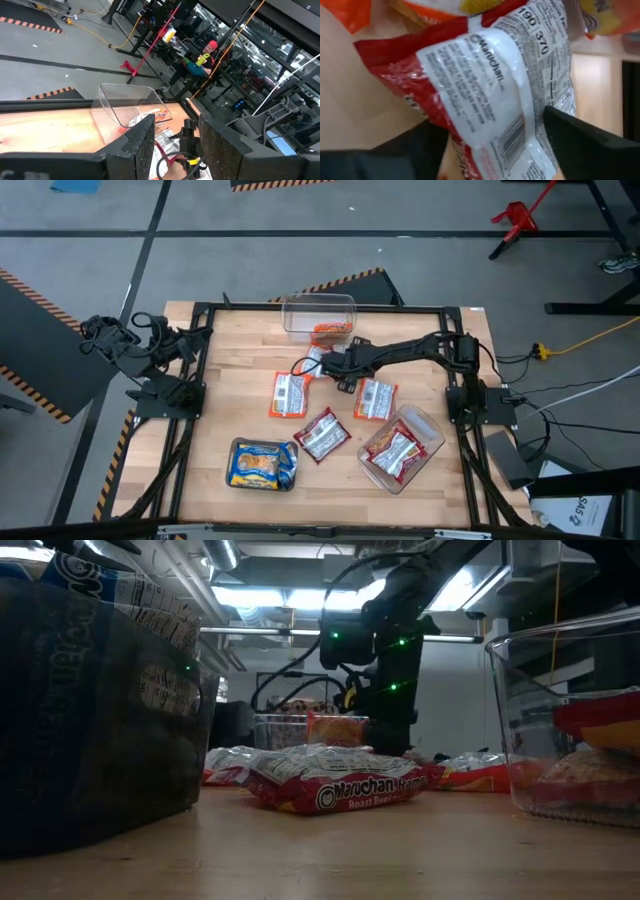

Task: Sort Maruchan noodles
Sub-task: Put the red noodle pack into the bottom transparent bin

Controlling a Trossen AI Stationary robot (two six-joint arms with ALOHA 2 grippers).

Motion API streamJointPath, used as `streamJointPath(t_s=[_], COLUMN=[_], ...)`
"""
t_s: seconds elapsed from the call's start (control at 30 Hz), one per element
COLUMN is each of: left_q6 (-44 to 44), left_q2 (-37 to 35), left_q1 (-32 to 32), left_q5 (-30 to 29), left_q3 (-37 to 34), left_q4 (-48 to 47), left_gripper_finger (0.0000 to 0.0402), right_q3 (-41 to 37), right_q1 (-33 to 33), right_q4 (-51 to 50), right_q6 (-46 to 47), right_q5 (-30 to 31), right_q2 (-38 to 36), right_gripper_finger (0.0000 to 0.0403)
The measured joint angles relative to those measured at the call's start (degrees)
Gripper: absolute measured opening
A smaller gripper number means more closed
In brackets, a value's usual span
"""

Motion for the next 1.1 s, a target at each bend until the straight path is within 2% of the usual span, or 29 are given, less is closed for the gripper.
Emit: streamJointPath(t_s=[0.17,0.3,0.53,0.7,0.87,1.1], left_q6=[0.07,0.09,0.48,0.55,0.57,0.55], left_q2=[0.00,0.00,0.00,0.00,0.00,0.00], left_q1=[0.01,0.02,0.02,0.00,0.02,0.01], left_q5=[0.00,0.02,0.39,0.39,0.48,1.89], left_q3=[0.00,-0.02,-0.01,-0.02,-0.02,-0.01], left_q4=[0.00,0.00,0.00,-0.01,-0.05,-1.75], left_gripper_finger=[0.0147,0.0147,0.0147,0.0147,0.0147,0.0147], right_q3=[0.03,-0.03,2.66,6.73,12.09,20.30], right_q1=[0.38,1.05,1.51,1.44,2.27,9.78], right_q4=[-0.70,-2.89,-8.90,-12.83,-19.18,-30.15], right_q6=[2.15,2.81,3.69,4.71,5.75,10.51], right_q5=[0.47,-1.48,-11.34,-13.08,-18.25,-18.34], right_q2=[-0.19,-1.05,-5.55,-10.41,-15.35,-21.49], right_gripper_finger=[0.0194,0.0122,0.0013,0.0003,0.0000,0.0000])
